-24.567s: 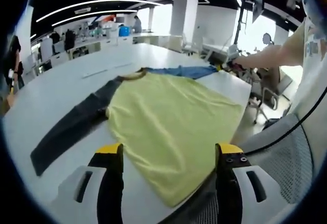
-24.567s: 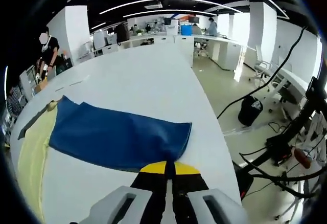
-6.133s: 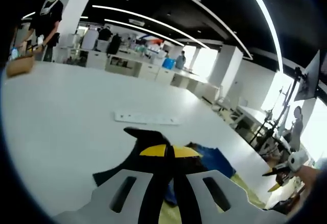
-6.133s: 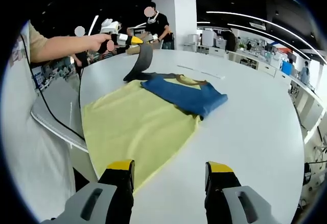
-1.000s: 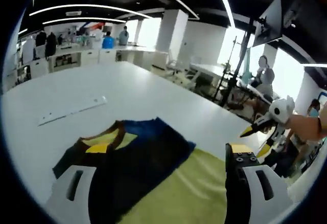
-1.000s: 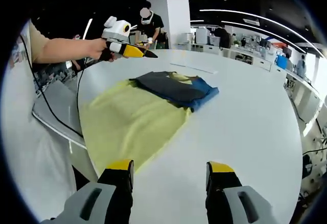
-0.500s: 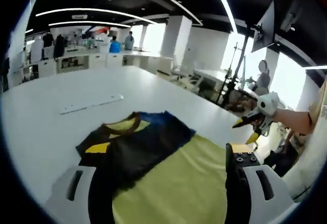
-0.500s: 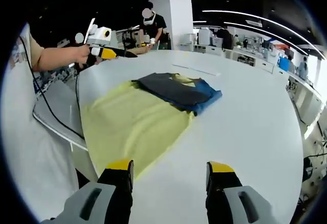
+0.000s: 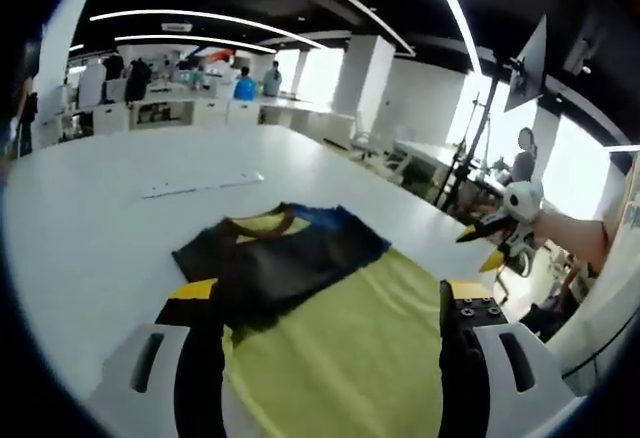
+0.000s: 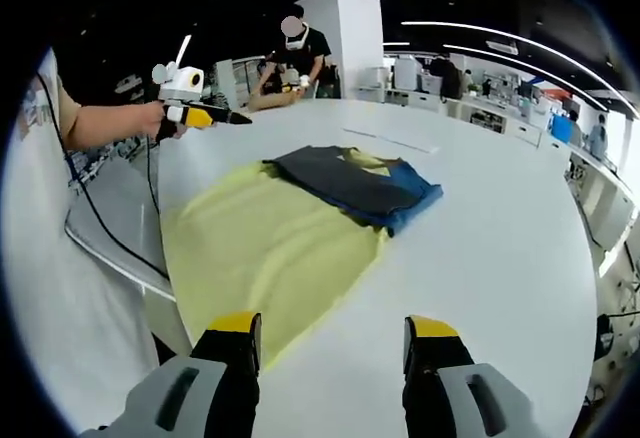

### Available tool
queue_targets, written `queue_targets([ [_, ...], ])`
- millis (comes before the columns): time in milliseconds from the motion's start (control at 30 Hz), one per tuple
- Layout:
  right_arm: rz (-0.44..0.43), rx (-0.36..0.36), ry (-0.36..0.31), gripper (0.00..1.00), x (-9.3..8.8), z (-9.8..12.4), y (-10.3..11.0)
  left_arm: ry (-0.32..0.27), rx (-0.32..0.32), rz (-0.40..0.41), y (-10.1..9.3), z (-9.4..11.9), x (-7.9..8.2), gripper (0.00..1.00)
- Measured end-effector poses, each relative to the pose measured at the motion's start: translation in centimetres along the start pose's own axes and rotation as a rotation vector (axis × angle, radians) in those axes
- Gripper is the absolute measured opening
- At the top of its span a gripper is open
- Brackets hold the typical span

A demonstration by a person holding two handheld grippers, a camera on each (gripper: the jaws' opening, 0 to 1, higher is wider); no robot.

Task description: Fold the garment on the visible template until the final outline fits inside the template.

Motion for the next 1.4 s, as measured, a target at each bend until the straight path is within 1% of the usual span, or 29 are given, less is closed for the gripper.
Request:
queue_targets([
  [133,0.002,0.002,0.005,0.55,0.1,-0.2,0.1,0.009,0.018,0.015,0.6,0.8,-0.8,0.85],
  [333,0.006,0.004,0.007,0.55,0.3,-0.4,0.4,0.011,0.041,0.036,1.5,1.7,-1.4,0.84],
  [867,0.014,0.011,0.008,0.55,0.9,-1.0,1.4,0.015,0.066,0.066,2.5,3.9,-2.9,0.84],
  [1200,0.021,0.016,0.014,0.55,1.2,-1.5,2.1,0.022,0.070,0.083,2.8,5.2,-4.0,0.84],
  [1400,0.024,0.017,0.014,0.55,1.4,-1.6,2.5,0.026,0.072,0.092,2.9,5.9,-4.4,0.84],
])
Point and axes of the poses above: the point that each gripper's makers call its tool centre point, and the gripper's own axes: z roughly backward along the fingers, y roughly to its left, x roughly out of its top, the point moved 4 cm from there along z, roughly backward along the fingers, and after that the axes turned 12 degrees about x, right-handed, at the moved point
